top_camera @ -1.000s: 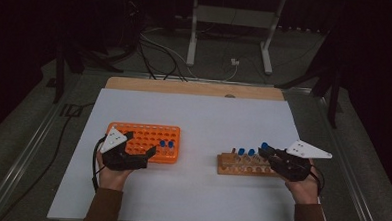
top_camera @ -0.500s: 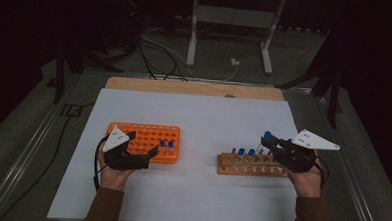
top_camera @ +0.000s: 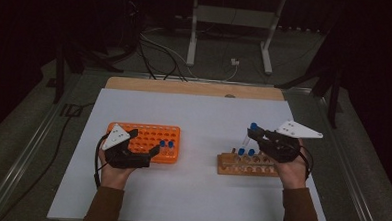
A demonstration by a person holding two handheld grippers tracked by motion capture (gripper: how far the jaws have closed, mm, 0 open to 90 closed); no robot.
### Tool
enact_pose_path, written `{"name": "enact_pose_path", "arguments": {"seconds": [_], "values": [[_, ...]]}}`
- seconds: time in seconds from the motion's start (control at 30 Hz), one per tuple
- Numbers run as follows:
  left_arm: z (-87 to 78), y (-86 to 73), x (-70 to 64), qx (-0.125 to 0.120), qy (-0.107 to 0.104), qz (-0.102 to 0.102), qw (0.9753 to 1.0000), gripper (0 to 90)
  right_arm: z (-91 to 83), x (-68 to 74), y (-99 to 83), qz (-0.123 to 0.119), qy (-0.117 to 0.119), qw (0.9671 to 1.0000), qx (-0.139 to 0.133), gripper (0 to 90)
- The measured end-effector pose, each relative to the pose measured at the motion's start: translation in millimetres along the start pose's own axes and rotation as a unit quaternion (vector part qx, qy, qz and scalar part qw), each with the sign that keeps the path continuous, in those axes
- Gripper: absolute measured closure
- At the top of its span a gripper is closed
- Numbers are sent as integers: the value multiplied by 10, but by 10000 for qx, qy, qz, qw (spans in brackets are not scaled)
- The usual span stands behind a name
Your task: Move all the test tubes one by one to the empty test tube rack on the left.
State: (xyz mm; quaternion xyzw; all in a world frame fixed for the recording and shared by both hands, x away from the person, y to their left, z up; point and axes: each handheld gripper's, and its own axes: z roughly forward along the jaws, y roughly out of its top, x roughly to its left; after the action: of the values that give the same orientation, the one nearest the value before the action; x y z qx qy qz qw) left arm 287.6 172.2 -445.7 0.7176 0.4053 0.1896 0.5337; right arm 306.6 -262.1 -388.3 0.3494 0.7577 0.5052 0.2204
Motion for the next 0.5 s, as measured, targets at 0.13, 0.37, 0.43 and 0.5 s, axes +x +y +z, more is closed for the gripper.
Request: {"name": "enact_pose_path", "arguments": {"seconds": [0.13, 0.37, 0.43, 0.5], "values": [[22, 33, -43, -15, -83, 55, 9999, 28, 131, 132, 87, -86, 161, 9998, 32, 773], [84, 88, -141, -26, -265, 162, 9995, 54, 326, 352, 206, -177, 472, 9987, 30, 773], [107, 107, -174, -27, -306, 211, 9993, 54, 376, 410, 228, -205, 538, 9983, 56, 773], [133, 128, -210, -37, -363, 231, 9991, 54, 427, 467, 242, -232, 618, 9978, 84, 773]]}}
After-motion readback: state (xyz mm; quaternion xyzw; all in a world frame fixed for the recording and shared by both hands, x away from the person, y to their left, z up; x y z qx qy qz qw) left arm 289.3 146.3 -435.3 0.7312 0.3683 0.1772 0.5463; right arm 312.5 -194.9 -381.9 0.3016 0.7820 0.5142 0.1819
